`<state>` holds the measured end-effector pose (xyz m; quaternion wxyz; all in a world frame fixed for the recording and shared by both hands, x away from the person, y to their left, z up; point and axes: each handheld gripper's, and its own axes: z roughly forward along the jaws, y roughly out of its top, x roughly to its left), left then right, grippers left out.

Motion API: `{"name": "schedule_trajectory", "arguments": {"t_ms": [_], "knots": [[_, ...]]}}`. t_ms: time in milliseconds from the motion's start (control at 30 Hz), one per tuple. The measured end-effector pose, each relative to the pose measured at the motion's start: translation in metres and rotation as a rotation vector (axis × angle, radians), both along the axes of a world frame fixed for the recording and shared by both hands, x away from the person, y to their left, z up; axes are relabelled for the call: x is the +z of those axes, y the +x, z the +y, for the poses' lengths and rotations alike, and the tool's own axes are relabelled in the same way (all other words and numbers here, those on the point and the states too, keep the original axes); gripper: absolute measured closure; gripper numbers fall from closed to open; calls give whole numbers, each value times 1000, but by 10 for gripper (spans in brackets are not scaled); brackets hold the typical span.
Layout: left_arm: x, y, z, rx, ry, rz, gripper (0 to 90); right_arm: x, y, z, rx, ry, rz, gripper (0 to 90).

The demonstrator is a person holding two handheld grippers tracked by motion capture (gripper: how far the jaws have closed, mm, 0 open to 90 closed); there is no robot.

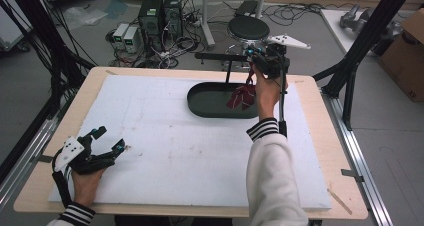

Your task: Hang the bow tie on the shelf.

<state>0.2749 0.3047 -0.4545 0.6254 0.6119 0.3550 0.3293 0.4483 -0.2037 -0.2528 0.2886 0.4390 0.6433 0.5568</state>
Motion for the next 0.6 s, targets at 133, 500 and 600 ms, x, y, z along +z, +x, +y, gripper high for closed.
{"name": "schedule_trajectory", "arguments": {"t_ms": [133,500,600], "knots": [[0,0,0,0,-1,0,152,2,9,5,-12,4,-11,878],[0,0,0,-1,-2,2,152,-11,26,17,-6,30,17,877],[0,0,0,-1,-2,3,152,-15,31,20,-4,38,29,877]]}}
